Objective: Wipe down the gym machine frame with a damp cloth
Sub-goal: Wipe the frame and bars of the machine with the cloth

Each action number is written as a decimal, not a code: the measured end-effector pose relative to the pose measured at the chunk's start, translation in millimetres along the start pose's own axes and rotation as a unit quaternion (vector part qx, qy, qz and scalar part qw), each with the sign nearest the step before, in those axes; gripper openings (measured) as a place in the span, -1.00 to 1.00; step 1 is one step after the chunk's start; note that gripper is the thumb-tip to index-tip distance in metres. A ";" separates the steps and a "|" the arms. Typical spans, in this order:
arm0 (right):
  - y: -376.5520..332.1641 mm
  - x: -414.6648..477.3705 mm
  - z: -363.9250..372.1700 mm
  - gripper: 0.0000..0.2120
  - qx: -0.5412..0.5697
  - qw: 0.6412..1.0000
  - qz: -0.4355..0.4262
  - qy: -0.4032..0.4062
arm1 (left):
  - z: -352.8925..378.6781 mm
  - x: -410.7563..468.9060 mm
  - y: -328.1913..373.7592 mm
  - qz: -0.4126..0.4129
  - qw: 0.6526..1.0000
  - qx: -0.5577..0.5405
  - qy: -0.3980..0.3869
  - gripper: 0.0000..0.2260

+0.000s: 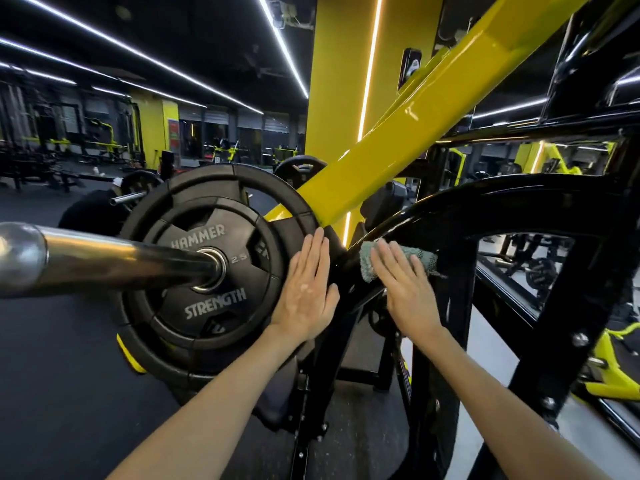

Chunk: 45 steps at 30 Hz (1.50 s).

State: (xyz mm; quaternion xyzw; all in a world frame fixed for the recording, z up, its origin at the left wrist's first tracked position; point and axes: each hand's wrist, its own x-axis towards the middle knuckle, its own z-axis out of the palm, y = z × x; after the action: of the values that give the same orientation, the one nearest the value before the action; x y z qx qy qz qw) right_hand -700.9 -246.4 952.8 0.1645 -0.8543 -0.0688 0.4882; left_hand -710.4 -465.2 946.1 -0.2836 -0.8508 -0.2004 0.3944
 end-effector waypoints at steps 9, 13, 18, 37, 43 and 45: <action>-5.9 28.4 -2.2 -0.36 0.104 0.954 0.246 0.139 | -1.7 -8.1 3.6 0.007 1.000 -0.006 -0.004 -0.30; -53.2 -16.1 34.5 -0.15 0.069 0.994 0.072 0.033 | -0.7 -8.7 2.3 0.015 1.000 -0.007 -0.002 -0.31; -49.9 -22.0 34.4 -0.06 0.011 0.999 -0.017 -0.043 | -1.2 -8.7 1.9 0.015 1.000 0.000 0.004 -0.33; -80.8 -32.0 56.6 -0.18 0.033 0.997 -0.024 -0.069 | 3.1 -23.9 -1.2 0.006 1.000 0.003 -0.019 -0.34; -23.7 -21.9 19.3 -0.14 -0.061 0.987 -0.128 -0.071 | 2.0 -22.0 0.0 0.003 1.000 0.005 -0.023 -0.36; -1.7 -10.4 2.1 -0.12 -0.053 0.997 -0.042 -0.038 | 2.4 -21.7 -0.2 0.004 1.000 0.007 -0.021 -0.36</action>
State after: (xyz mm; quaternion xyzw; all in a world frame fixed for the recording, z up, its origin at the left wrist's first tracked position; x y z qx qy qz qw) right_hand -697.5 -244.5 942.8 0.1711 -0.8598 -0.1407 0.4601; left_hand -700.3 -471.0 927.5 -0.2886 -0.8591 -0.1872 0.3790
